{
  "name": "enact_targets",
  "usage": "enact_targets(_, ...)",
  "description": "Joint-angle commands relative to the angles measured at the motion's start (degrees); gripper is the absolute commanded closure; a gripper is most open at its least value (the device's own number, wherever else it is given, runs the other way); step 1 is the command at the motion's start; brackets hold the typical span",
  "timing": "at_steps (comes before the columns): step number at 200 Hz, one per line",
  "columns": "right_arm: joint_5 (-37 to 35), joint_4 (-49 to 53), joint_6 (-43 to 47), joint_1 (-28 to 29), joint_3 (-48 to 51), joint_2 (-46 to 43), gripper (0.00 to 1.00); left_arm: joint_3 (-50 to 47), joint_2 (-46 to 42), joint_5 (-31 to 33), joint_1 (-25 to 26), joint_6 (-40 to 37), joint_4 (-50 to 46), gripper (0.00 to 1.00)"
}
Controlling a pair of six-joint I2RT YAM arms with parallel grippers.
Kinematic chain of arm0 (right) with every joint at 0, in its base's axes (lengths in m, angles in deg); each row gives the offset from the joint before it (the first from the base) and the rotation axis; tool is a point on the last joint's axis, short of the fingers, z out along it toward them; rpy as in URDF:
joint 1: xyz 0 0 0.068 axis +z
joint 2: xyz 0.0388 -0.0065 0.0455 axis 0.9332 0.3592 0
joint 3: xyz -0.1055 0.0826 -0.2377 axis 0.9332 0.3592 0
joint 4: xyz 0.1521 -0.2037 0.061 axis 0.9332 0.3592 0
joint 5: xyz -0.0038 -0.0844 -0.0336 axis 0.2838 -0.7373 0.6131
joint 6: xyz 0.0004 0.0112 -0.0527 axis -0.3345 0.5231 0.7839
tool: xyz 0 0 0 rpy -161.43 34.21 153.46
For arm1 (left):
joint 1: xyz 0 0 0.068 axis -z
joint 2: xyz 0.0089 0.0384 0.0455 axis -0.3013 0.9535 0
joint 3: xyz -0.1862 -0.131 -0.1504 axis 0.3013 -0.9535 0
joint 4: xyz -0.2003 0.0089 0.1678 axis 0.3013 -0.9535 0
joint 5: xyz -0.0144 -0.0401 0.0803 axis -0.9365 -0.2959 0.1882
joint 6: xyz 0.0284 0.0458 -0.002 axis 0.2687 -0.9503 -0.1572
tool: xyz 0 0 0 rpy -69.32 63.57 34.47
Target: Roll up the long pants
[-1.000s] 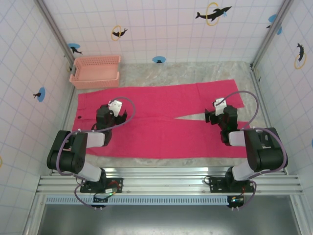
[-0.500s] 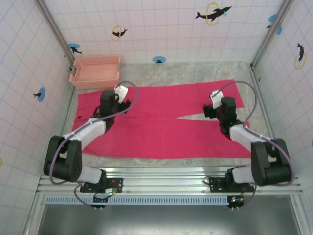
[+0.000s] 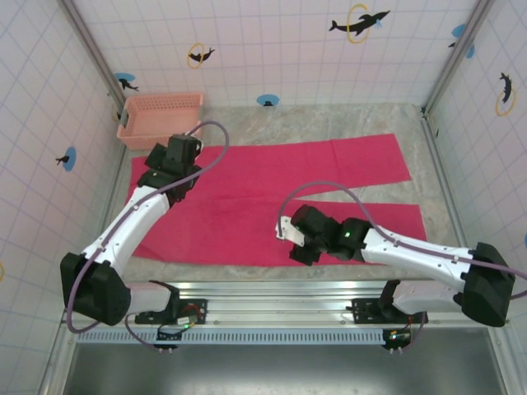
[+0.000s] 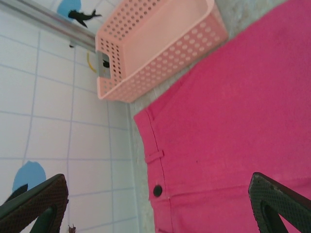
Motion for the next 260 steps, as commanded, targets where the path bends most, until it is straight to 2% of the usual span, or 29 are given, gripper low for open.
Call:
enact_targets(1,-1.7,5.8,-2.6,1.8,0.4,1.7,0.19,3.7,-2.6,-0.9,-3.1,3.9,-6.3,0.03)
enact_targets(40,0.1,6.3,-3.9,2.7,-1.1,6.5,0.22,3.9,-3.7,-1.1,-3.9,4.2,-6.5,0.03)
enact_targets(72,1.1,8.4,-3.6,3.2,-4.1,13.7,0.26,4.7,-3.5,-2.2,-4.1,5.0,-7.1,0.03)
enact_targets(113,0.0,10.8,-2.1,3.2,-7.5,22.7,0.35,5.0,-3.6,-3.9,-4.0,5.7,-6.5,0.03)
enact_targets(160,-0.2,11.6,-1.6,2.7,-9.1,26.7,0.41,5.1,-2.0,-5.4,-4.1,5.8,-6.1,0.03)
enact_targets(168,0.4,11.9,-1.4,2.2,-9.5,27.4,0.46,4.9,-2.0,-5.4,-4.1,5.6,-6.1,0.03)
enact_targets(192,3.6,12.6,-0.6,-0.2,-11.0,30.1,0.75,3.8,-2.7,-5.9,-4.0,5.4,-5.6,0.03)
enact_targets(203,4.5,12.7,-0.7,-1.3,-11.5,30.7,0.83,3.3,-3.2,-6.1,-4.0,5.1,-5.5,0.04)
enact_targets(220,5.4,13.1,-0.2,-2.4,-11.8,29.6,0.90,2.4,-4.3,-7.5,-4.0,5.2,-6.0,0.10)
enact_targets(231,4.2,13.0,0.2,-2.5,-12.0,27.3,0.94,1.1,-5.2,-9.3,-4.0,5.3,-6.8,0.20)
enact_targets(246,5.2,13.9,0.7,-3.8,-13.4,24.1,0.94,-1.7,-7.6,-10.6,-3.4,5.4,-6.8,0.33)
enact_targets(260,7.5,14.6,1.0,-5.7,-15.5,21.9,0.94,-4.3,-10.4,-10.7,-1.3,4.2,-7.5,0.39)
